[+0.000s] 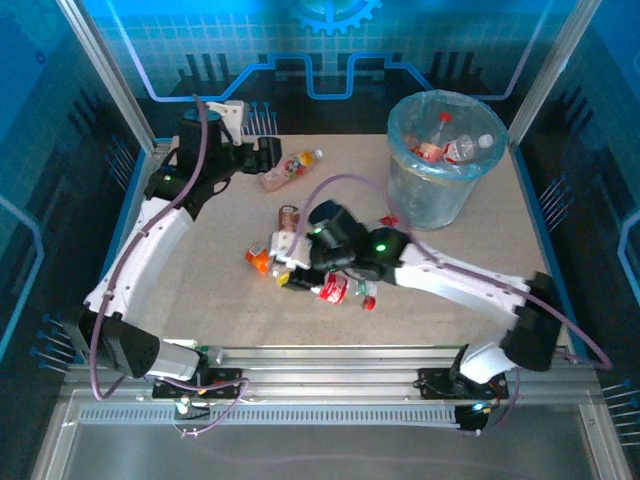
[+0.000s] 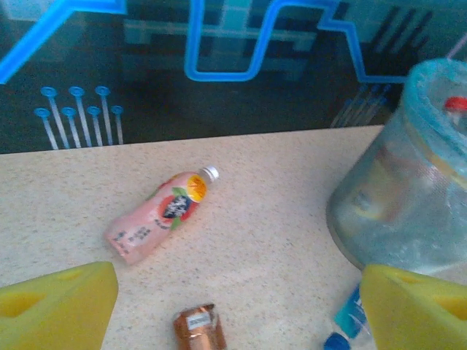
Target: Put the plastic bottles in the bin
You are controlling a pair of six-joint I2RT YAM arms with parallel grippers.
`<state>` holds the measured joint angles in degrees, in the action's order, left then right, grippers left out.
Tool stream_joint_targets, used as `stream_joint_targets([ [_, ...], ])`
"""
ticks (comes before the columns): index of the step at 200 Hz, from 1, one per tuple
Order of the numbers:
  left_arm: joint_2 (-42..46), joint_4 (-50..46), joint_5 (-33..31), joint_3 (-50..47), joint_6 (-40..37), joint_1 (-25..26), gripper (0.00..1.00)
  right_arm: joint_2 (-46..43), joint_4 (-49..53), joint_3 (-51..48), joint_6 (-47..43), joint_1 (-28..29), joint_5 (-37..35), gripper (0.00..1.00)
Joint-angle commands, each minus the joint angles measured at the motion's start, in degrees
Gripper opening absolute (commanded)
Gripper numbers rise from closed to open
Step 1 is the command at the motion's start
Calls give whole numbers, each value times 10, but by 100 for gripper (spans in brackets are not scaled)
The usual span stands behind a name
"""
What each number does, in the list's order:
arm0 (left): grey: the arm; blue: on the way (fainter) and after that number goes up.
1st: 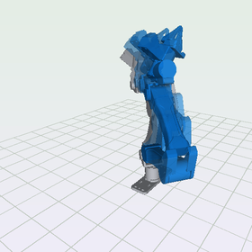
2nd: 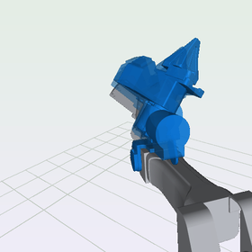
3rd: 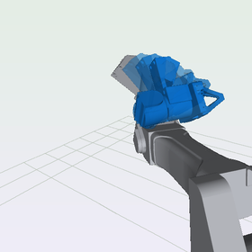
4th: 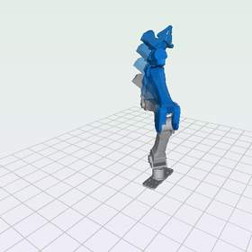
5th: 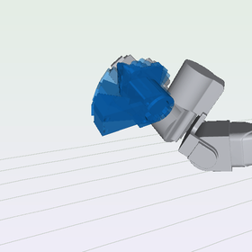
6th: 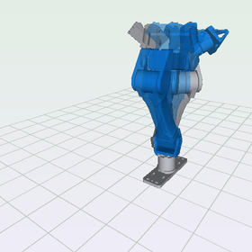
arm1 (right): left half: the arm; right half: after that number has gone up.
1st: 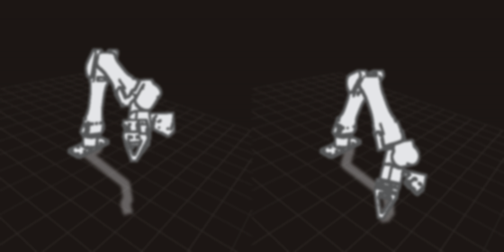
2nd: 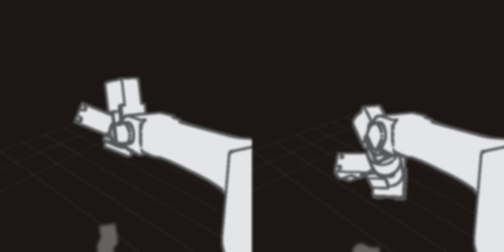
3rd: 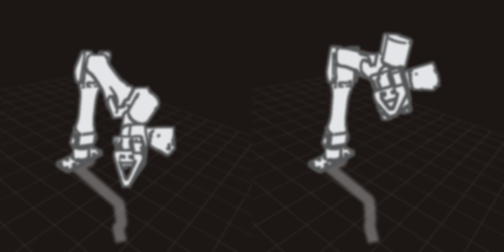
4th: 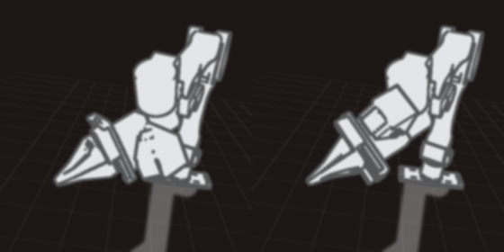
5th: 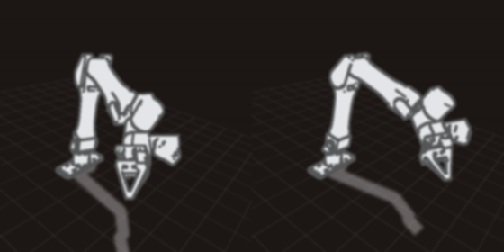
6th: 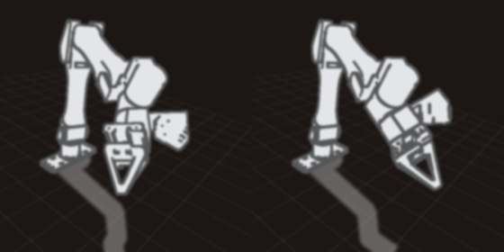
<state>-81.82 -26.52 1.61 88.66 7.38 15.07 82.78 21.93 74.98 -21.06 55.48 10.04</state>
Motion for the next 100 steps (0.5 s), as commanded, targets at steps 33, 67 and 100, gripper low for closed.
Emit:
stream_joint_targets([
  [33, -52, 2, 8, 89, -30, 112, 88, -130, -74, 74, 1, -152, -110, 42],
  [67, -110, 5, 23, 150, -20, 179, 88, -90, -195, 131, -8, -275, -176, 42],
  [100, -152, -2, 24, 195, -15, 228, 88, 21, -284, 218, -3, -371, -227, 40],
])
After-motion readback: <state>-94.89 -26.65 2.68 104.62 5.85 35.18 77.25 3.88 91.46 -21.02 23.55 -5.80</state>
